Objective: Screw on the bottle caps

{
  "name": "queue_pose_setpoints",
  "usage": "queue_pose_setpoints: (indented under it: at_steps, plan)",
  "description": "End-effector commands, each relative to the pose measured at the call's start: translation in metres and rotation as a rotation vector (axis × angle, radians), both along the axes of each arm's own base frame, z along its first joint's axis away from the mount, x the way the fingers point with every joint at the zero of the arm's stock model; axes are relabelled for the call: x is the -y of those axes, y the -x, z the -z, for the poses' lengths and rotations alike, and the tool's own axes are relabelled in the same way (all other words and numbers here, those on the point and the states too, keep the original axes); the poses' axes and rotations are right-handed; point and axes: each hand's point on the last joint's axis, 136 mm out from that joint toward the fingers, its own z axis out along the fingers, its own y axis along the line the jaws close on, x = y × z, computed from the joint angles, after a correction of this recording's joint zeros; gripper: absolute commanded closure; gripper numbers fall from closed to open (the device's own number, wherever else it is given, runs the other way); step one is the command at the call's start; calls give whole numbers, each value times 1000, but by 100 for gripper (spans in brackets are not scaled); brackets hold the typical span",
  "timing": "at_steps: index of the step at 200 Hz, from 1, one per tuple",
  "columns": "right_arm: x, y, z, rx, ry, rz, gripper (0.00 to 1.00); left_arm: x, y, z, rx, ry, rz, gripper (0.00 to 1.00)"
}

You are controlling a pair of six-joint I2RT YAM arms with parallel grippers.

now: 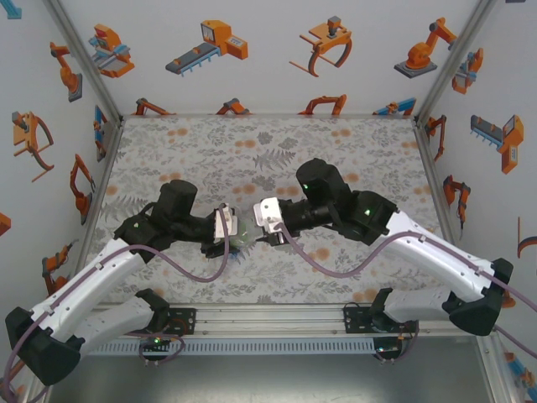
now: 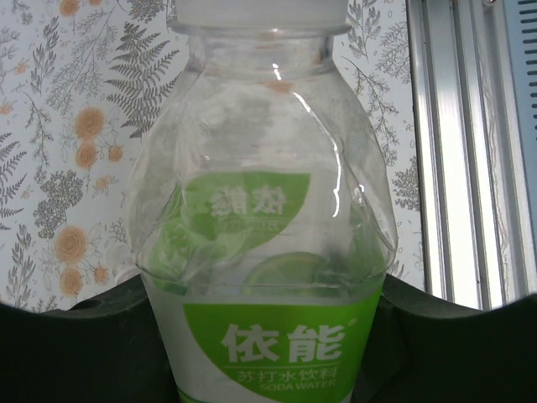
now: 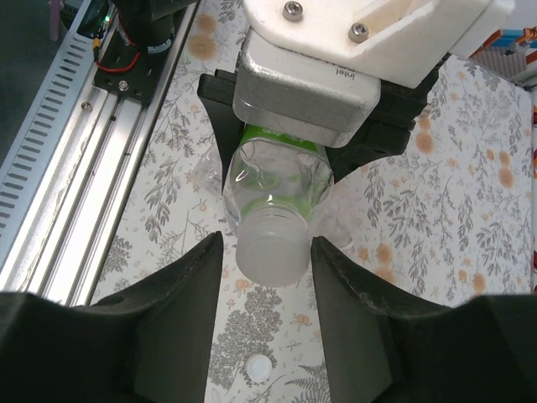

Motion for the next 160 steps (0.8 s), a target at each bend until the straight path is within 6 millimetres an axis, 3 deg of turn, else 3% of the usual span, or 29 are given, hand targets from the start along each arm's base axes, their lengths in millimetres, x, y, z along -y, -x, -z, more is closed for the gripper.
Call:
queue_pose_setpoints:
  at_steps: [1, 25, 69, 82, 131, 160]
  plan:
    - [-2, 3, -10, 36, -8, -17, 60, 1, 3, -14, 42, 24, 22, 100]
    - [-3, -2, -3, 48, 16, 11, 64, 1, 3, -15, 42, 24, 25, 100]
    - [-5, -16, 1, -77, 21, 170, 90, -1, 1, -15, 55, 17, 5, 100]
    - [-6, -21, 2, -181, 4, 245, 100, -1, -1, -15, 62, 14, -4, 100]
    - [-11, -30, -2, -746, -178, 487, 100, -1, -1, -20, 74, 27, -9, 100]
    - [3, -60, 1, -1088, -370, 741, 100, -2, -2, -22, 81, 31, -20, 100]
